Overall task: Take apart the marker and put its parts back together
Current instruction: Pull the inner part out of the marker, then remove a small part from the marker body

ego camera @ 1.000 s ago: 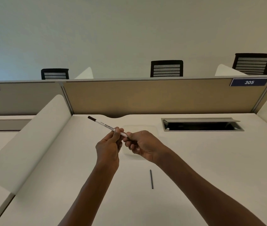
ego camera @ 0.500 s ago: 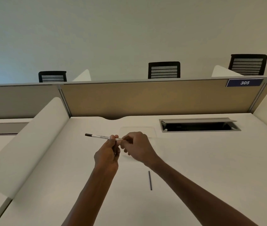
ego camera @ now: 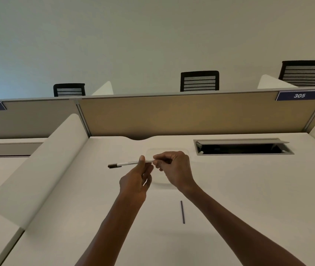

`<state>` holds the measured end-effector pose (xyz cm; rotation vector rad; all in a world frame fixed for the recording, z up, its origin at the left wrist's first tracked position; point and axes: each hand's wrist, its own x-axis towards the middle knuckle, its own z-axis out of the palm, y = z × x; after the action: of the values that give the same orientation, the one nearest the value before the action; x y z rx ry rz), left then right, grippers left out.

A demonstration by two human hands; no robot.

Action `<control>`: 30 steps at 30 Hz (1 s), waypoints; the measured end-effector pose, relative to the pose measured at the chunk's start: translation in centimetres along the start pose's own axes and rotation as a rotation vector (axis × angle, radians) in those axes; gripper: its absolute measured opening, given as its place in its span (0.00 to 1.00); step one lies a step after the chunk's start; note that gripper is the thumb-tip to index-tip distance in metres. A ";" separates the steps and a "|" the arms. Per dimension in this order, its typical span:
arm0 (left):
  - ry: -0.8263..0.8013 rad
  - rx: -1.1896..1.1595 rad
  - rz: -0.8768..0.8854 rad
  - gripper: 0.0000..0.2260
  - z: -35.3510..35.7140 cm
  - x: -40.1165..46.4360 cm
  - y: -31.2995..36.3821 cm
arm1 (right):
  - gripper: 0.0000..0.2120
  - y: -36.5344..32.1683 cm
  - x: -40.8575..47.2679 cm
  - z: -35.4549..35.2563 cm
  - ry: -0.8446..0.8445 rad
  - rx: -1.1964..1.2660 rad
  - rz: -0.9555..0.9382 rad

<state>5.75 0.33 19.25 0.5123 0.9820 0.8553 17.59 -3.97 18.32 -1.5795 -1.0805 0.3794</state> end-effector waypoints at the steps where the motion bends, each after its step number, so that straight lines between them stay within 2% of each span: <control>1: -0.041 0.065 -0.012 0.13 -0.2 -0.2 0.1 | 0.06 0.0 0.2 -0.3 -0.004 -0.007 0.003; 3: -0.091 0.308 0.099 0.12 -0.6 -0.6 0.0 | 0.06 0.0 0.7 -1.0 -0.030 -0.032 0.017; 4: -0.081 0.484 0.270 0.11 -0.9 -0.6 -0.1 | 0.05 0.0 1.0 -1.4 -0.049 -0.043 0.025; 6: -0.042 0.825 0.789 0.08 -1.6 -0.3 -0.1 | 0.05 0.0 1.3 -1.9 -0.087 -0.032 0.043; 7: -0.062 0.940 1.035 0.10 -1.9 0.1 -0.1 | 0.04 -0.1 1.4 -2.1 -0.104 -0.011 0.050; 8: -0.112 1.044 1.207 0.14 -2.1 0.6 0.0 | 0.04 -0.2 1.5 -2.2 -0.121 0.012 0.054; 10: -0.246 1.200 1.345 0.19 -2.4 1.5 0.2 | 0.04 -0.4 1.4 -2.3 -0.153 0.054 0.058; 12: -0.358 1.261 1.369 0.19 -2.3 1.7 0.6 | 0.03 -0.5 1.3 -2.3 -0.186 0.068 0.048; 15: -0.441 1.212 1.341 0.17 -2.2 2.0 1.2 | 0.03 -0.6 1.1 -2.5 -0.229 0.039 -0.003; 21: -0.385 1.165 1.127 0.15 -1.8 1.6 1.6 | 0.05 -0.4 1.0 -2.6 -0.209 -0.019 -0.193; 24: -0.374 1.150 1.089 0.13 -1.7 1.5 2.0 | 0.06 -0.4 1.1 -2.6 -0.205 -0.007 -0.232; 27: -0.353 1.127 1.034 0.11 -1.8 1.4 2.3 | 0.06 -0.7 1.5 -2.9 -0.292 0.026 -0.192; 30: -0.334 1.115 0.971 0.10 -2.0 1.5 2.1 | 0.19 -1.6 2.1 -3.9 -0.396 0.089 0.013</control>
<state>3.60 2.78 19.01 2.1342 0.8038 0.9377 20.84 -4.69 21.62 -1.4663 -1.3324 0.7624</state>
